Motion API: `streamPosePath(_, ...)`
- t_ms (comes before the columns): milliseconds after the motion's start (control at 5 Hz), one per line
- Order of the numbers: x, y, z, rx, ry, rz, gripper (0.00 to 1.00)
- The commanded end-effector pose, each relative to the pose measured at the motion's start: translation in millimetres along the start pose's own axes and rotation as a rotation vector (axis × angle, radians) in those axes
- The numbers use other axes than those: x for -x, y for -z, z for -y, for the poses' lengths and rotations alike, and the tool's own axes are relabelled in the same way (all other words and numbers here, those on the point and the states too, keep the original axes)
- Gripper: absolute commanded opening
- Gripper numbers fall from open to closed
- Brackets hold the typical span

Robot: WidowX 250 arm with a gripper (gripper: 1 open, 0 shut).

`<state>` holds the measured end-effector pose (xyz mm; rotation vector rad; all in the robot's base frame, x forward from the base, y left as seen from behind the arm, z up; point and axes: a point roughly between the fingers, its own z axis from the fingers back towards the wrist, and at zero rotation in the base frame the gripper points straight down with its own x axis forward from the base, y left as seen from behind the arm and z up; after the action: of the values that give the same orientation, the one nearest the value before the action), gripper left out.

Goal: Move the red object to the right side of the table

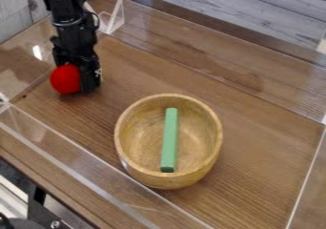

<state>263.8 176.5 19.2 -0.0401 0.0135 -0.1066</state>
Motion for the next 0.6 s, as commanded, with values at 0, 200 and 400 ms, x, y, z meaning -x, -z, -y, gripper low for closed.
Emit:
streamPosePath(0, 0.5, -12.0, -3.6, -0.01, 0.01, 0.031, 1.0)
streamPosePath(200, 7.0, -12.2, -1.0, 0.009, 0.023, 0.027, 1.0)
streamPosePath(400, 11.9, -13.7, -0.6, 0.027, 0.003, 0.019, 1.0)
